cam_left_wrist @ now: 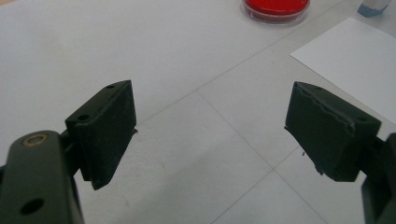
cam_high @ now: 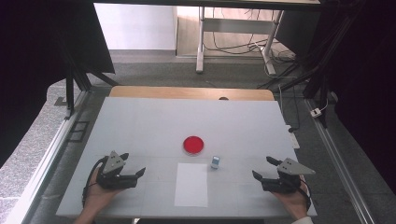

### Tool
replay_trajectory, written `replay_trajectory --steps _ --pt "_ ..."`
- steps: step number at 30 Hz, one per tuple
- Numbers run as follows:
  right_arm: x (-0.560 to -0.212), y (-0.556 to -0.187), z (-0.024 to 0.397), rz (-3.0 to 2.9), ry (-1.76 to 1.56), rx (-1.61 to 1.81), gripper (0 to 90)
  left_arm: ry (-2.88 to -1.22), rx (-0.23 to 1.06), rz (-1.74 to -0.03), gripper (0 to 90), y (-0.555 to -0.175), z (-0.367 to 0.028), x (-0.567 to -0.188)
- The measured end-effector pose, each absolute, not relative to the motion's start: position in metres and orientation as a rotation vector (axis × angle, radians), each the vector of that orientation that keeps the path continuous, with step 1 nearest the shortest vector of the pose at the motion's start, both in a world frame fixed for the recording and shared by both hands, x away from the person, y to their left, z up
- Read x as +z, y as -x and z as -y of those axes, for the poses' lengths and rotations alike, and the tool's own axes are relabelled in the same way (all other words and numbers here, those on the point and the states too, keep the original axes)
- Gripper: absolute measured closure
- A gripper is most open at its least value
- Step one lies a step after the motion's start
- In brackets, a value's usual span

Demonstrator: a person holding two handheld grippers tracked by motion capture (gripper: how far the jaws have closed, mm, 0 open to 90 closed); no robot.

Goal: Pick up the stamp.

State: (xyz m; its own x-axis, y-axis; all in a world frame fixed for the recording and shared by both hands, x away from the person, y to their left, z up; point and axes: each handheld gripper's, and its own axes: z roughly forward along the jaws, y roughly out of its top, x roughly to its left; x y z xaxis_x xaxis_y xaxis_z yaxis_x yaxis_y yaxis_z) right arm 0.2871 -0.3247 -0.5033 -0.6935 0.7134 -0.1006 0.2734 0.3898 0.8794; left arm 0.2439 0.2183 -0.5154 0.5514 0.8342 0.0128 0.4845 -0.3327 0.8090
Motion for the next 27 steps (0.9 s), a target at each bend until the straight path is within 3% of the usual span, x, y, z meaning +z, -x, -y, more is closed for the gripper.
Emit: replay_trajectory --steps 27 --pt "-0.5019 -0.2873 0.3236 -2.175 -0.869 1.262 21.6 -1.982 0.529 -1.039 15.2 -0.2462 -0.2148 -0.5173"
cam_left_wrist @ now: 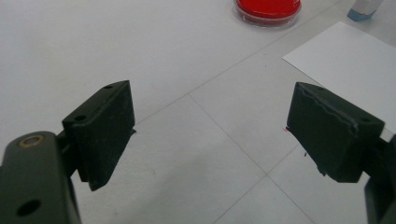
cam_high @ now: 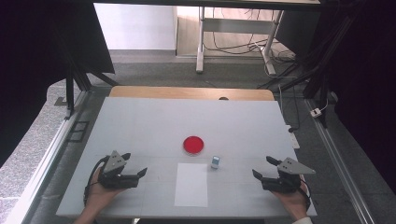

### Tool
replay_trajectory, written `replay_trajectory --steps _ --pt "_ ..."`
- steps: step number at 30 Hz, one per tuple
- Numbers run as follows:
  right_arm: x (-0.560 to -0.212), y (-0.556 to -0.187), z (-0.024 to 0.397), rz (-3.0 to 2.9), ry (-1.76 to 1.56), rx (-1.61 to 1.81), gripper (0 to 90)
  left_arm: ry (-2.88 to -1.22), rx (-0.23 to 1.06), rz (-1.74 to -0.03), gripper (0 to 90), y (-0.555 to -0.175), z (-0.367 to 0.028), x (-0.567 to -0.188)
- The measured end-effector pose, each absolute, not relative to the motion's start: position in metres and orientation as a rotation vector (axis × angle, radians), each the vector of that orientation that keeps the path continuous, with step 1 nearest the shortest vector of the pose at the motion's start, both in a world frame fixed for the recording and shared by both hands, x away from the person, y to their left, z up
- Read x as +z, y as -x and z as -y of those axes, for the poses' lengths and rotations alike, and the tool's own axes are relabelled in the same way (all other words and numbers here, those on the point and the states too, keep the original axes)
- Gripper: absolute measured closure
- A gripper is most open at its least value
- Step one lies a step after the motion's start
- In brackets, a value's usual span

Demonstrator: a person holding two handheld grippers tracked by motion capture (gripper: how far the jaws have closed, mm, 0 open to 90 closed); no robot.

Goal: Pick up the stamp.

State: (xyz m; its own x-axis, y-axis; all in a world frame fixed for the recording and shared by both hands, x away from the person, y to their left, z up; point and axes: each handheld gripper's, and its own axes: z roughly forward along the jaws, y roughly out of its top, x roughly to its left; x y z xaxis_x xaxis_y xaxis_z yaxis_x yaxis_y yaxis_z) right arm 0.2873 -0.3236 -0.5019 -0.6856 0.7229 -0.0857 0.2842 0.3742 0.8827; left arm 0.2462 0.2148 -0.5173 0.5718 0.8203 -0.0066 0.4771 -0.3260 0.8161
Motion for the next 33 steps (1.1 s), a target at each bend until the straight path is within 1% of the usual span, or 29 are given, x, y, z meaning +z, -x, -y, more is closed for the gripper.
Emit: replay_trajectory --steps 8,14,22,33 --pt "-0.497 -0.287 0.319 -2.133 -0.859 1.291 20.6 -1.982 0.526 -1.029 13.9 -0.247 -0.214 -0.518" --pt "-0.489 -0.289 0.309 -2.148 -0.849 1.288 20.5 -1.985 0.517 -1.035 12.4 -0.248 -0.213 -0.518" --pt "-0.480 -0.293 0.297 -2.172 -0.841 1.290 23.9 -1.983 0.522 -1.023 12.4 -0.247 -0.212 -0.518" --pt "-0.471 -0.299 0.280 -2.198 -0.828 1.329 25.8 -1.993 0.527 -1.022 12.7 -0.248 -0.211 -0.519"
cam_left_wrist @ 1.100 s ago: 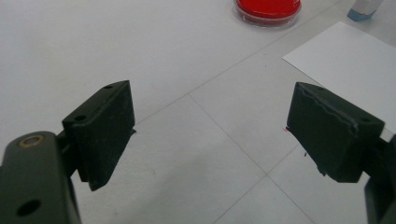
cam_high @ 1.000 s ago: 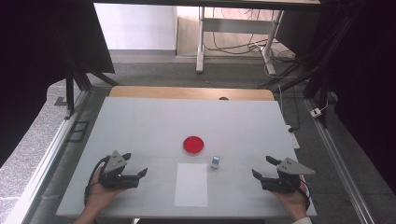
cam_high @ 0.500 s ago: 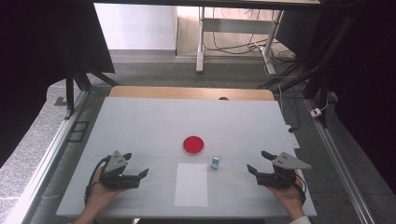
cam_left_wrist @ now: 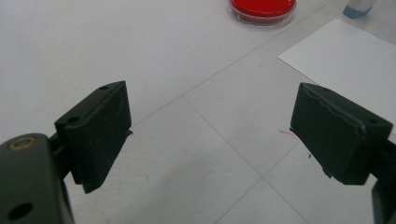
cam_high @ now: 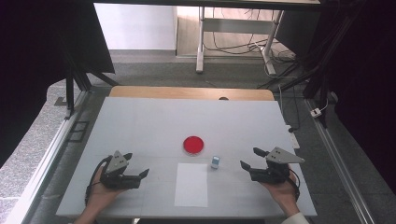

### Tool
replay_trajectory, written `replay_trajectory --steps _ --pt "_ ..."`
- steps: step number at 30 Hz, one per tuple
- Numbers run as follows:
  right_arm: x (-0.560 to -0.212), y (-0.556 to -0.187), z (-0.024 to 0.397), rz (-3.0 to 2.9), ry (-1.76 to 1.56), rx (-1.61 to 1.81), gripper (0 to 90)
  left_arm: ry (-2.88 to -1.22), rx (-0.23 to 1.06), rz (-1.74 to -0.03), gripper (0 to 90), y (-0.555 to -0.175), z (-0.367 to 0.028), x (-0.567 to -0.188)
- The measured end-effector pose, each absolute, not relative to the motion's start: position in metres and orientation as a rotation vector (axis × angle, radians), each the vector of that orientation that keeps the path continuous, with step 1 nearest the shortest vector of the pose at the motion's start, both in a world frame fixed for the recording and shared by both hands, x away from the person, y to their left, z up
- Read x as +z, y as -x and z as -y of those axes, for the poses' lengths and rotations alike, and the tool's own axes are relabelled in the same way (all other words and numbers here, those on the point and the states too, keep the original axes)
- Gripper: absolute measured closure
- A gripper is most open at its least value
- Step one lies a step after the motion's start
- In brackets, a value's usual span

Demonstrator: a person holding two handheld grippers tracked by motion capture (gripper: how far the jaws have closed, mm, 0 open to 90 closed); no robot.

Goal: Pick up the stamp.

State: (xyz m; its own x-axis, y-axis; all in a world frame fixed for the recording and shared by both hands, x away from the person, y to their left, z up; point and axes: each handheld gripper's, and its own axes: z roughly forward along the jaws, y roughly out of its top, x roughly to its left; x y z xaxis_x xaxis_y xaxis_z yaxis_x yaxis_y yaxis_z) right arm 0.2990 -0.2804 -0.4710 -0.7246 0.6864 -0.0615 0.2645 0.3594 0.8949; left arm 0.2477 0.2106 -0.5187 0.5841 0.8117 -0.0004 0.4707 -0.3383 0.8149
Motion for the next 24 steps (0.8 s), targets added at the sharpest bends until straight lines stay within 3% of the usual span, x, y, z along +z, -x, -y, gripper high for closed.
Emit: replay_trajectory --steps 18,24 --pt "-0.430 -0.315 0.231 -2.236 -0.721 1.388 26.9 -1.994 0.534 -1.025 12.7 -0.247 -0.209 -0.520" --pt "-0.436 -0.320 0.219 -2.271 -0.704 1.418 27.1 -1.995 0.537 -1.027 12.7 -0.248 -0.210 -0.521"
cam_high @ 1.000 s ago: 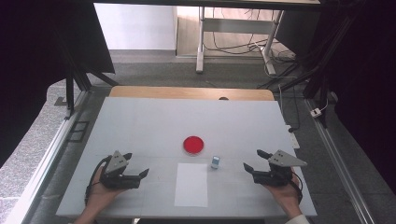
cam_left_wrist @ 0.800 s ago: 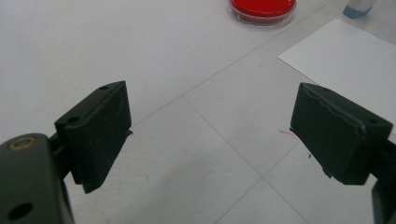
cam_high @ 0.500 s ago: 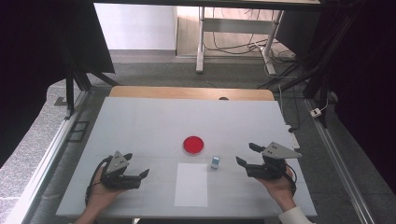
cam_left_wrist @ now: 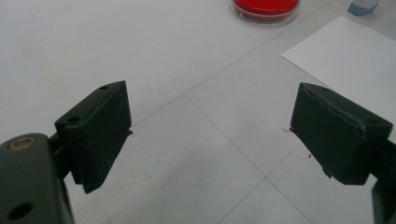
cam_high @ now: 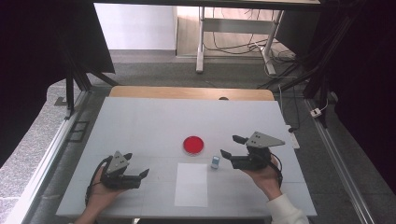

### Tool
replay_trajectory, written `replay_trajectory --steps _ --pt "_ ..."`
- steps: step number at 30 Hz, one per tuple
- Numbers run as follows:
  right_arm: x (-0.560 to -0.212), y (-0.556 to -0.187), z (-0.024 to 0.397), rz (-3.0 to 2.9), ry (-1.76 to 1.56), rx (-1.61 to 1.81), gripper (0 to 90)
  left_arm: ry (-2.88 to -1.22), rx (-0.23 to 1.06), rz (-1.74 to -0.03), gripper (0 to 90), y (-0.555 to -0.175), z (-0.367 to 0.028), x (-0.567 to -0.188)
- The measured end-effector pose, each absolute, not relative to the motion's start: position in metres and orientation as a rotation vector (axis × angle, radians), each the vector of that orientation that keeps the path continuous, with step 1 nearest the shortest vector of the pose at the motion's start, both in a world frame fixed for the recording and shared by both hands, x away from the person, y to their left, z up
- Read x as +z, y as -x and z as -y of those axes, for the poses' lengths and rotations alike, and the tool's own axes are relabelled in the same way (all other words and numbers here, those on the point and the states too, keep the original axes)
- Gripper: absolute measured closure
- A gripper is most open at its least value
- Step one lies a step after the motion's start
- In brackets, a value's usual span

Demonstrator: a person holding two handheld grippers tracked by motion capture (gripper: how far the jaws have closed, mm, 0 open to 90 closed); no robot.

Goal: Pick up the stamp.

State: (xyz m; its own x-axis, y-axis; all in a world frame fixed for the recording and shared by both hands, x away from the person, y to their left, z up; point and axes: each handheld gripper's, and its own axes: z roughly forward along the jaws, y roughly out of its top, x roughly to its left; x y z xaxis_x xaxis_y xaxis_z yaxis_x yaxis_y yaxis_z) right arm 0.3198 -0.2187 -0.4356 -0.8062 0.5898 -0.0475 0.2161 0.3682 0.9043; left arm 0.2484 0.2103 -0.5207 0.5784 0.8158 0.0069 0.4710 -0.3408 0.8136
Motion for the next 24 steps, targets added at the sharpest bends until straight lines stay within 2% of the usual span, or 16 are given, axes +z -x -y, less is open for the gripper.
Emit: replay_trajectory --steps 24 --pt "-0.469 -0.330 0.192 -2.456 -0.672 1.276 29.2 -2.025 0.533 -1.023 12.6 -0.250 -0.207 -0.524"
